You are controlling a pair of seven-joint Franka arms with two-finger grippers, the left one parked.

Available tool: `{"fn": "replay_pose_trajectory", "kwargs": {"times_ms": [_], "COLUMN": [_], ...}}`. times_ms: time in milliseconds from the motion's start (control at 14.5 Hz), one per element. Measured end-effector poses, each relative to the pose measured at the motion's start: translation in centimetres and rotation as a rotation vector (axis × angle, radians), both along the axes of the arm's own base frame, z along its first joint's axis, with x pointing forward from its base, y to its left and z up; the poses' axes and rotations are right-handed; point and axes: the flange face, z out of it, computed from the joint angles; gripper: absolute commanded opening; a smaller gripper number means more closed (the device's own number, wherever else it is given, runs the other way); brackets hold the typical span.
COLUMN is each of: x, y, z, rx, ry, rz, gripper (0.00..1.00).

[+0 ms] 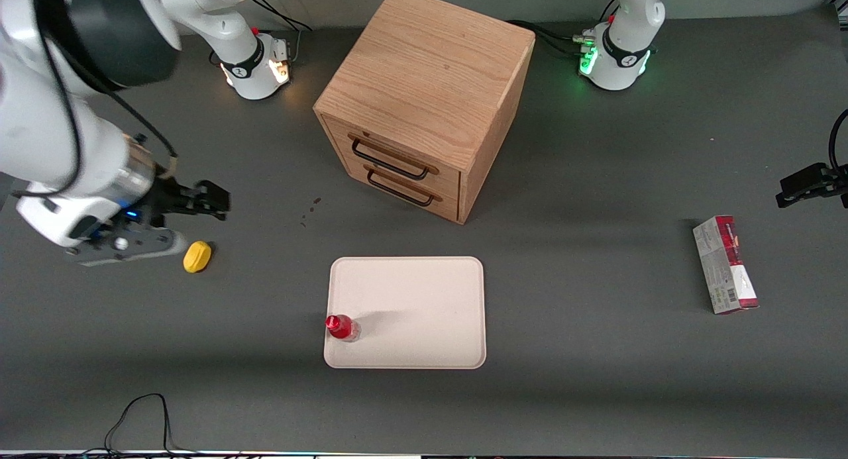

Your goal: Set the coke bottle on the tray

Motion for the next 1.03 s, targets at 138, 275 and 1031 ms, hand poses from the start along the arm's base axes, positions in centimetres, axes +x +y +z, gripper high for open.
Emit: {"fn": "replay_pose_trajectory", "kwargs": {"times_ms": [138, 275, 1031], "x": [-1.5, -3.0, -5.3], "y": [-2.6, -5.2, -15.9], "z": [0.7, 0.8, 0.5], "rx": [-0.005, -0.01, 0.008], "ry": [-0.019, -0.035, -0.048], "rz": [-0.032, -0.048, -0.171], "gripper": [1.0, 1.0, 1.0]}}
